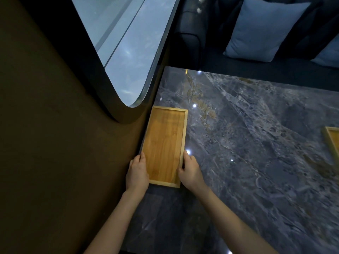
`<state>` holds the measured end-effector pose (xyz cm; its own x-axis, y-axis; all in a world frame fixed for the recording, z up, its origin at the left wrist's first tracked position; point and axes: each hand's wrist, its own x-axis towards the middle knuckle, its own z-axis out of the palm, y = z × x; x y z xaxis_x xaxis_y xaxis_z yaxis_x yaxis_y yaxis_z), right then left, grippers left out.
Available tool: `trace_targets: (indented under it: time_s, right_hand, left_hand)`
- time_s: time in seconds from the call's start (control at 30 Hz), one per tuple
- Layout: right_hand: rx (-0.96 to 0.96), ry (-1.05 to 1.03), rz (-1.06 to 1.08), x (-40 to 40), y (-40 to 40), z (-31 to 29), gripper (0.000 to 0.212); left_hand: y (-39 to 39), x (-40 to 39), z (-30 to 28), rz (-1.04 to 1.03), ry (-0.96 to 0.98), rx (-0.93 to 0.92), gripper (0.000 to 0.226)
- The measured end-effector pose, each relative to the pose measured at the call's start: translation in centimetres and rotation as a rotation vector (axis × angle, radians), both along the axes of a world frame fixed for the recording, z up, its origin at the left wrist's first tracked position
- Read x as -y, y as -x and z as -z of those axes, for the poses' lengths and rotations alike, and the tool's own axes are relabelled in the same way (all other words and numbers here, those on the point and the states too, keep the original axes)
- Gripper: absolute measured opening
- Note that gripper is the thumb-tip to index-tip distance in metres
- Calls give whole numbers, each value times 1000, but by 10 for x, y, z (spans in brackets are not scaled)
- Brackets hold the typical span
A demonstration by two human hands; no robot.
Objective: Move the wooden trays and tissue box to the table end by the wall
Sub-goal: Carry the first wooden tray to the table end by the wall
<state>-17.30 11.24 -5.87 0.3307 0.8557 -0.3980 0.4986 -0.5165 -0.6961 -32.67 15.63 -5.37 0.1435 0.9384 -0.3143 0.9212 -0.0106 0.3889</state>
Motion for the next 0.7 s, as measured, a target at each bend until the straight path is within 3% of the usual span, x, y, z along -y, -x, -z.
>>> trace_targets:
  time_s: [0.3, 0.7]
  right_hand:
    - [102, -17, -4, 7, -5, -1, 27]
    - [109, -12, -30, 11, 7, 3, 41]
  left_hand:
    - [-7, 4, -4, 29, 9, 17, 57]
    - [0, 8, -8, 32, 0, -63, 61]
